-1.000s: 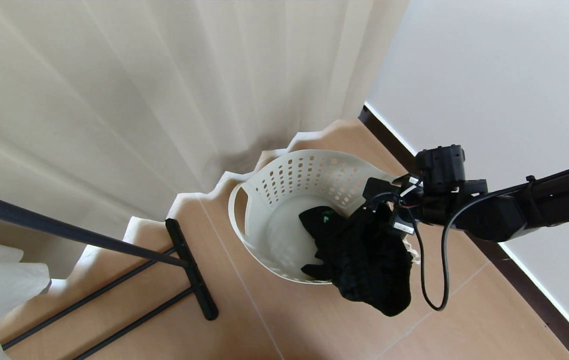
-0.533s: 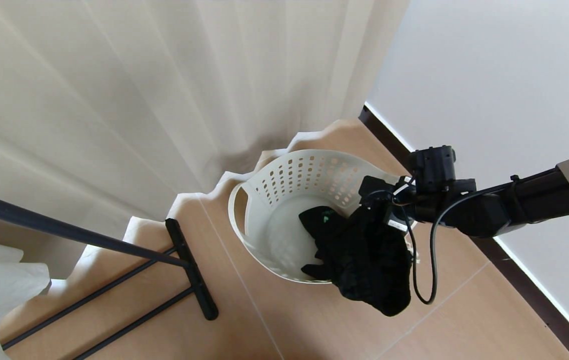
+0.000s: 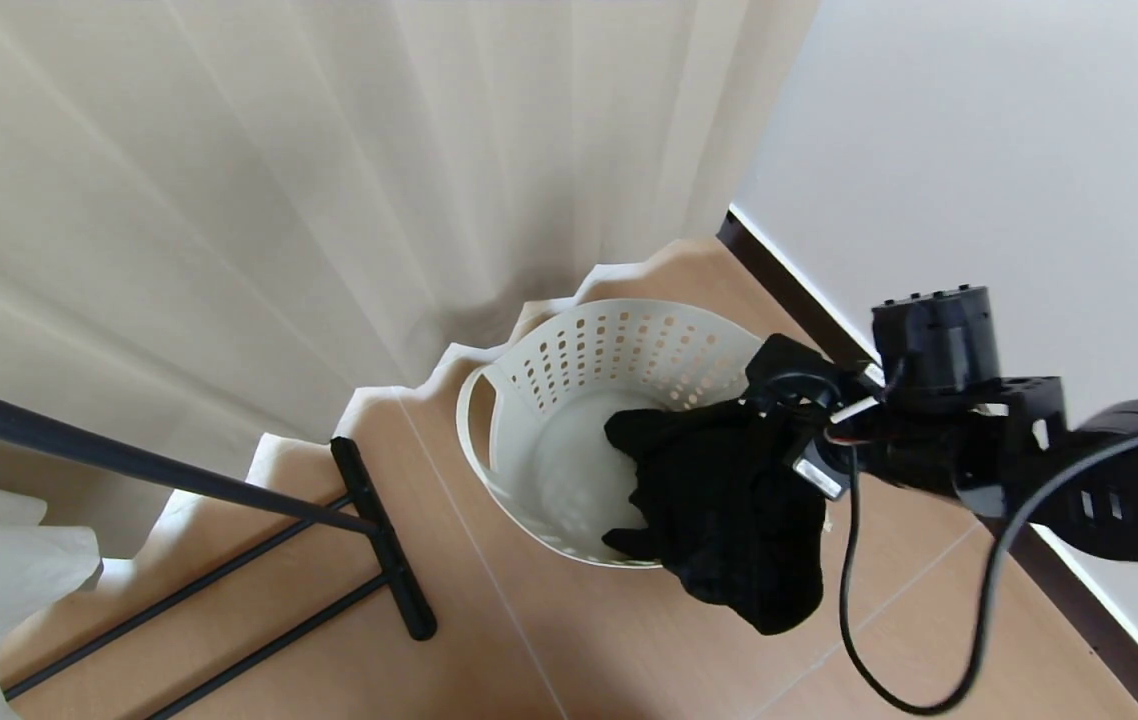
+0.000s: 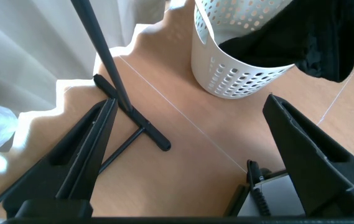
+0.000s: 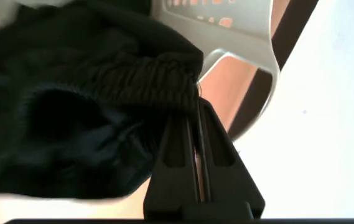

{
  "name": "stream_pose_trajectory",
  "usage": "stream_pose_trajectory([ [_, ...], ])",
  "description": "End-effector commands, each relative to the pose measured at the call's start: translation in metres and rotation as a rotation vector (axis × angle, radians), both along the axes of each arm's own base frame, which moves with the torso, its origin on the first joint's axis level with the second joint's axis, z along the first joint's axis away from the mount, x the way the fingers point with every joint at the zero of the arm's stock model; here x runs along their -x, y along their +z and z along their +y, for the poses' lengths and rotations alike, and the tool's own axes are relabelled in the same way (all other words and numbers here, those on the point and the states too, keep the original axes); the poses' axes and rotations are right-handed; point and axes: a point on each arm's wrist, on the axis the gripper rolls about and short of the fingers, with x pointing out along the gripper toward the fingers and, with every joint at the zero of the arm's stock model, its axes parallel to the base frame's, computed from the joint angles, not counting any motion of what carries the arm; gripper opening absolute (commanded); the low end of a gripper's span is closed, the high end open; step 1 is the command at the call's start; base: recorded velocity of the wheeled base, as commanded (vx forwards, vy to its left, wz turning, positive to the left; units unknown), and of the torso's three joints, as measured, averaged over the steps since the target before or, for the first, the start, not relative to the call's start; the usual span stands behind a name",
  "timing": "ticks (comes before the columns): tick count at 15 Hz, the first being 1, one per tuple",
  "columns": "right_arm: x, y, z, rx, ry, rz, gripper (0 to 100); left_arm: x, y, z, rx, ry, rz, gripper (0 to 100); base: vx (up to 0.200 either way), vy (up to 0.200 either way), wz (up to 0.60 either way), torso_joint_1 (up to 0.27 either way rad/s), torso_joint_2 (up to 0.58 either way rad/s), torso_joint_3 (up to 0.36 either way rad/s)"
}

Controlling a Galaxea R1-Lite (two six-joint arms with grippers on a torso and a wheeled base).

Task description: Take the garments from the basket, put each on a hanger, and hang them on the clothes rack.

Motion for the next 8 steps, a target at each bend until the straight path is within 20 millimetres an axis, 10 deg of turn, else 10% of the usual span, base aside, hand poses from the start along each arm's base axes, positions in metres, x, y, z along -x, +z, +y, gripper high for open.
stream_pose_trajectory([
  [1, 0.114, 0.049, -0.01, -0.214, 0.106, -0.147, 0, 0.0, 0.0, 0.0, 0.0, 0.001, 0.0, 100, 0.0, 0.0, 0.0, 0.0, 0.0, 0.0],
  [8, 0.145, 0.052, -0.026, -0.38, 0.132, -0.156, 0, 0.0, 0.0, 0.0, 0.0, 0.001, 0.001, 100, 0.0, 0.0, 0.0, 0.0, 0.0, 0.0],
])
